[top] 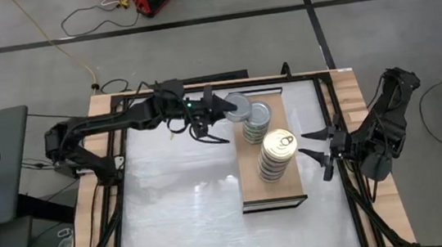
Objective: Stack canned seafood by type on shelf
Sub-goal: Stack the green tuna can on top of the green tuna can
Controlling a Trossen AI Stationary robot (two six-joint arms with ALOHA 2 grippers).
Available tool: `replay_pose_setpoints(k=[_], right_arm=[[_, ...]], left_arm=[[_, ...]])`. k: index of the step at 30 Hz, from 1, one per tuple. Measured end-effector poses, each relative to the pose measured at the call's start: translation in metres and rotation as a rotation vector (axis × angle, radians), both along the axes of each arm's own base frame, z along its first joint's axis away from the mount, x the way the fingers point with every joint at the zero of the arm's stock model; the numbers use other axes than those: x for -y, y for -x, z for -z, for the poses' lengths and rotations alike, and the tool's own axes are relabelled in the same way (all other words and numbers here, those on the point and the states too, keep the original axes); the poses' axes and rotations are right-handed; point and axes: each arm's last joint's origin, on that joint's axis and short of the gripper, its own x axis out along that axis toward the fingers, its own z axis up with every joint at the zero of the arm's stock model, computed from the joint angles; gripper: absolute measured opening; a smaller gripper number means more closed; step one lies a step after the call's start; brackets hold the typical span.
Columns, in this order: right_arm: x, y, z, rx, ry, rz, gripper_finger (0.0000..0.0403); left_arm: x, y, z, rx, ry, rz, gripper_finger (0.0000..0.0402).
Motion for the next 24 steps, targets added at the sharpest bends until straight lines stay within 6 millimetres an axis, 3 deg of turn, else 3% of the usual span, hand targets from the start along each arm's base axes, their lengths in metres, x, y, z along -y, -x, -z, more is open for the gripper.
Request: replay_pose_setpoints(k=[7, 15, 24], right_arm=[[0.000, 0.000, 0.000, 0.000, 0.000, 0.001, 0.0225], [0.001, -0.002, -0.002, 0.005, 0.030, 0.021, 0.0225], [0.005, -0.008, -0.004, 0.009, 0.051, 0.058, 0.0225]], left_arm=[[0.001, 0.001, -0.002, 0.021, -0.102, 0.110, 0.0139], [-0.018, 0.007, -0.004, 0.046, -0.077, 0.207, 0.0139], [-0.029, -0.022, 0.014, 0.063, -0.057, 0.213, 0.0139]])
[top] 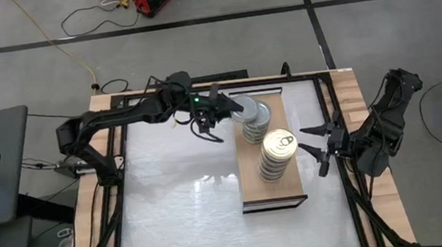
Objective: Stack canned seafood by type on shelf
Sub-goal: Stack the green tuna can on top of the green tuna can
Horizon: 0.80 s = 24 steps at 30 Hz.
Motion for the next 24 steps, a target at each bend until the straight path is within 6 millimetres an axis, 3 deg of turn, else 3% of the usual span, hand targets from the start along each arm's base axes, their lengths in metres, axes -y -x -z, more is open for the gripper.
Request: replay_pose_setpoints(k=[12, 24], right_arm=[[-0.001, 0.000, 0.001, -0.004, 0.003, -0.006, 0.0225], [-0.005, -0.004, 0.003, -0.015, 0.015, -0.004, 0.0225]], left_arm=[[-0.001, -0.008, -0.007, 0.009, 0.026, -0.016, 0.0139], [-0.001, -0.022, 0.005, 0.013, 0.041, -0.106, 0.0139]])
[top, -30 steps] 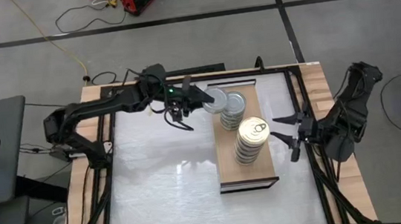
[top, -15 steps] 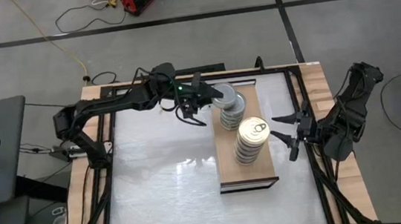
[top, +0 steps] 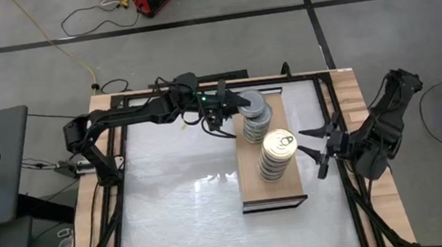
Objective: Stack canned seafood by type on shelf
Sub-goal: Stack the green tuna can on top of the green tuna can
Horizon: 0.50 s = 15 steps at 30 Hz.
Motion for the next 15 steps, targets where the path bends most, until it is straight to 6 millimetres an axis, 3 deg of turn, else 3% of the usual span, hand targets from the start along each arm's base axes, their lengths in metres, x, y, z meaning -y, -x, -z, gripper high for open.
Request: replay_pose_setpoints(k=[15], right_arm=[[-0.0034, -0.0029, 0.0027, -0.013, 0.015, 0.000, 0.0225]], left_arm=[[0.0087, -0.0020, -0.0003, 0.010, -0.048, 0.047, 0.0154]])
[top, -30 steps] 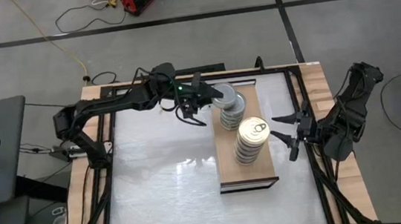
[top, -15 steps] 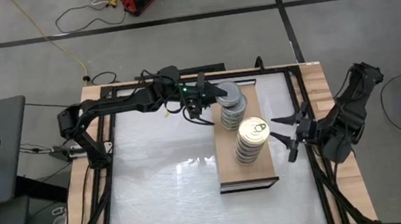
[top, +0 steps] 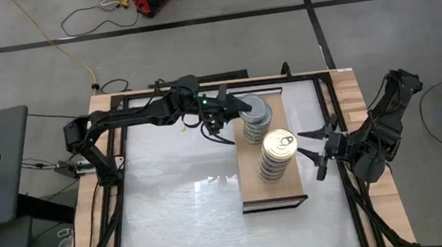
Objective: Stack canned seafood by type on shelf
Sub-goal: Stack the green tuna can on top of the green tuna can
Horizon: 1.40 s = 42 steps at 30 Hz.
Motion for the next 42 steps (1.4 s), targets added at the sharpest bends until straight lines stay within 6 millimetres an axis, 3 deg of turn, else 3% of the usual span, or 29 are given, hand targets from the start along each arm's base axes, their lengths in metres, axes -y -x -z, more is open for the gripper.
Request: replay_pose_setpoints(k=[6, 13, 19, 25, 29, 42], right_arm=[[0.004, 0.005, -0.015, -0.014, 0.133, 0.020, 0.0224], [0.027, 0.013, -0.033, -0.016, 0.191, 0.087, 0.0208], [0.056, 0.023, -0.062, 0.011, 0.184, 0.159, 0.0195], [0.078, 0.017, -0.100, 0.080, 0.175, 0.017, 0.0193], [0.093, 0.005, -0.109, 0.060, 0.165, 0.022, 0.0193], [0.136, -0.057, -0.110, -0.113, 0.038, -0.098, 0.0193]], left_arm=[[-0.001, 0.000, 0.000, 0.003, 0.000, -0.019, 0.0164], [-0.001, 0.000, 0.000, 0.004, -0.002, -0.023, 0.0164], [-0.001, 0.000, 0.000, 0.007, -0.005, -0.024, 0.0164], [-0.001, 0.000, -0.001, 0.008, -0.009, -0.024, 0.0164], [-0.001, 0.000, -0.001, 0.009, -0.009, -0.031, 0.0164], [-0.001, 0.000, -0.001, 0.009, -0.009, -0.036, 0.0164]])
